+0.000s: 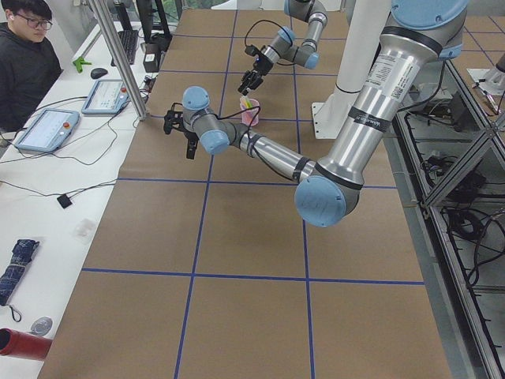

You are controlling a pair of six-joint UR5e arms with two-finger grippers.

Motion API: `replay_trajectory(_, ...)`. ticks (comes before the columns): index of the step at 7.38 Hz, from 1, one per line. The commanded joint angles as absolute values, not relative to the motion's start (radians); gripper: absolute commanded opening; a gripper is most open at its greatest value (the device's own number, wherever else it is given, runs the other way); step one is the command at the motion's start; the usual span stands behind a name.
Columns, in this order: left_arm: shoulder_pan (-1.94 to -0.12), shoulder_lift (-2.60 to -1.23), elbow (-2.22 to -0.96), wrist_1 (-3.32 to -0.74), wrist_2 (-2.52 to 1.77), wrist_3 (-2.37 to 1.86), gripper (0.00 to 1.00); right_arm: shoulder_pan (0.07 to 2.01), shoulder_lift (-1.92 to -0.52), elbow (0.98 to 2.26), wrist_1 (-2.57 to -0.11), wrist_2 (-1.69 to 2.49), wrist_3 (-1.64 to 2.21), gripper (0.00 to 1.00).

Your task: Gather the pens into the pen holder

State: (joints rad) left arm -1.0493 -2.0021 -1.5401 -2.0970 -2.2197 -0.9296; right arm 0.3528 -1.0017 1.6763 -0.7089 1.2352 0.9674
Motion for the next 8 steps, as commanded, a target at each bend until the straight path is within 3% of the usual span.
replay_trajectory(1,-1.049,-2.005,-1.540,-2.097,-2.220,-0.930,0.99,0.354,-1.002,1.690,-0.713,1.244,0.968,0.99)
replay_trajectory(3,-1.075,-2.005,-1.543,-2.094,-2.220,-0.914,0.99,0.374,-1.008,1.805,-0.876,1.302,0.971,0.99)
replay_trajectory(5,-1.129,-1.987,-1.545,-2.048,-2.220,-0.803,0.99,0.446,-1.008,1.958,-1.225,1.443,0.994,0.99)
replay_trajectory(7,-1.195,-1.988,-1.568,-1.742,-2.218,-0.546,0.99,0.689,-0.991,1.980,-1.534,1.995,1.063,0.99)
replay_trajectory(8,-1.250,-1.971,-1.577,-1.715,-2.223,-0.376,0.99,0.816,-1.015,1.976,-1.593,2.160,1.049,0.99)
